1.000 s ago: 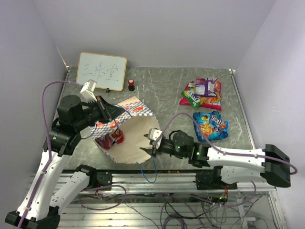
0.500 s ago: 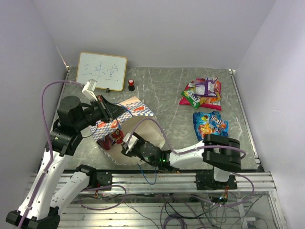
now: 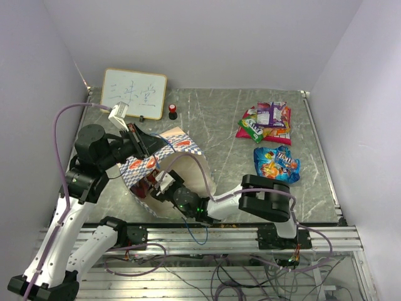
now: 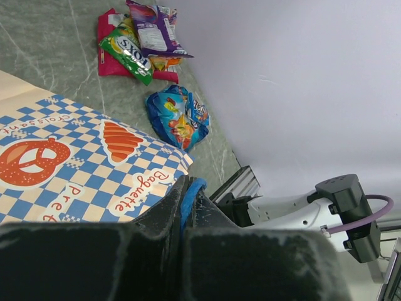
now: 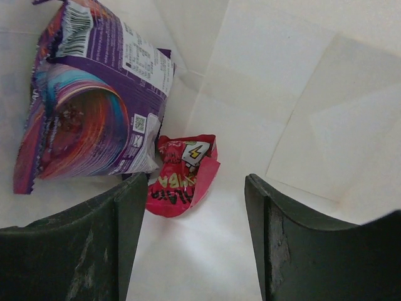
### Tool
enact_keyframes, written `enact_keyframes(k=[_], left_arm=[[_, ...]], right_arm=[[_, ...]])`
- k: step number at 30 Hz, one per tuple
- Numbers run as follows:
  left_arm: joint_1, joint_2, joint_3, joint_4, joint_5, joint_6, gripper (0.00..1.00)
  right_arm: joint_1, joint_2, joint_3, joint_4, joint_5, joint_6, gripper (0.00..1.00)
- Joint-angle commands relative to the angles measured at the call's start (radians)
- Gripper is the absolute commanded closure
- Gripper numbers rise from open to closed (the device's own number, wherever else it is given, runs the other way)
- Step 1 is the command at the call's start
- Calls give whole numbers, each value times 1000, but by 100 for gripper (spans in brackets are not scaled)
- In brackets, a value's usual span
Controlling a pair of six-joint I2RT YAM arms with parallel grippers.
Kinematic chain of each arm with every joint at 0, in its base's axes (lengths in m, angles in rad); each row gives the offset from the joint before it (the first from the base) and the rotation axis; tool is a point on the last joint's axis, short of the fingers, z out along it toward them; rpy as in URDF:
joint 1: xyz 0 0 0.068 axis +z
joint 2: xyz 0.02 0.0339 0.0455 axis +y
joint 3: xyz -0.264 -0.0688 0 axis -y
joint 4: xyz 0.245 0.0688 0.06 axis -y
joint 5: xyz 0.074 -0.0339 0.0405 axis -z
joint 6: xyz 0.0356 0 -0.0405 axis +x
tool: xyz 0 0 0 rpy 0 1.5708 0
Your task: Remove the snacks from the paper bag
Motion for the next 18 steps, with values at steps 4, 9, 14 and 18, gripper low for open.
enact_keyframes(k=[4, 9, 14, 18], left_arm=[[-6, 23, 72, -3, 60, 67, 93], [-6, 10, 52, 22, 71, 41, 93], [-6, -9, 53, -27, 55, 70, 93], [-6, -36, 34, -33, 44, 68, 93]], right_arm=[[-45, 102, 85, -11, 3, 87, 32], [-67, 168, 184, -133, -10, 117, 27], [-92, 217, 197, -195, -37, 222, 27], [-119, 244, 238, -285, -89, 248, 29]])
